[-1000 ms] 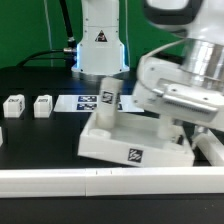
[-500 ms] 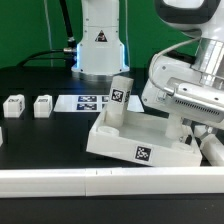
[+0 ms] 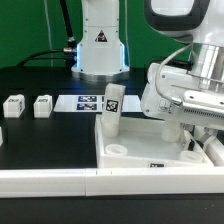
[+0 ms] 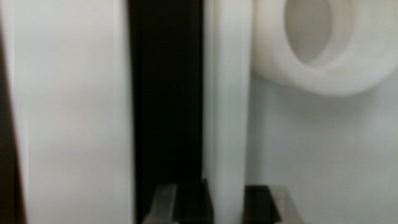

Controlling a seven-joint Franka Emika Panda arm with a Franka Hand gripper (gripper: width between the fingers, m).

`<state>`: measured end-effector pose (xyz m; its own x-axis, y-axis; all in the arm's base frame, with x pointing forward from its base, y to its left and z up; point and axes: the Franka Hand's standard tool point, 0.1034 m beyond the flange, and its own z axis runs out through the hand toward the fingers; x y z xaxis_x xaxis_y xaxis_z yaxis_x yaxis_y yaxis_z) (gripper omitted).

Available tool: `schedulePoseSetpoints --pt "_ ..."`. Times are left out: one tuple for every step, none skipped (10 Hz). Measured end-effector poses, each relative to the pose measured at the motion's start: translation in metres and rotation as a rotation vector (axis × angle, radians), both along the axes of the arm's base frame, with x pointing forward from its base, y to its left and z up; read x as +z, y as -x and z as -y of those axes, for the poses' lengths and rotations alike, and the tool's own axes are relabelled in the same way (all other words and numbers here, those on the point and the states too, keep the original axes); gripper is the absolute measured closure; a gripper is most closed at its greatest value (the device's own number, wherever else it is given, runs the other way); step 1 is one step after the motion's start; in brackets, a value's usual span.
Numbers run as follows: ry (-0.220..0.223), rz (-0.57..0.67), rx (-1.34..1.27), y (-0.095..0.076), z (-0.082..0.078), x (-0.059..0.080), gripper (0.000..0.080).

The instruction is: Assemble square table

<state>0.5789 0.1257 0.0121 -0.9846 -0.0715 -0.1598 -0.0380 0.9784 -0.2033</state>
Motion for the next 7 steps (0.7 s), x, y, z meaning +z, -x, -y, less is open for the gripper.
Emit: schedulePoseSetpoints --pt "0.003 0.000 -0.007 0.000 0.000 0.000 0.0737" --pt "0.016 -0.005 -0.023 0.000 0.001 0.000 0.0737" --pt "0.020 -0.007 -0.031 0.000 0.001 0.000 0.0737" --pt "0.019 -0.007 -0.032 0.000 0.001 0.000 0.0737" --pt "0.021 -0.007 -0.032 0.000 0.002 0.000 0.0737" --pt "0.028 -0.006 -0.040 -0.001 0.008 0.001 0.0662" --pt "0.039 -0.007 -0.050 -0.003 0.016 0.002 0.0481"
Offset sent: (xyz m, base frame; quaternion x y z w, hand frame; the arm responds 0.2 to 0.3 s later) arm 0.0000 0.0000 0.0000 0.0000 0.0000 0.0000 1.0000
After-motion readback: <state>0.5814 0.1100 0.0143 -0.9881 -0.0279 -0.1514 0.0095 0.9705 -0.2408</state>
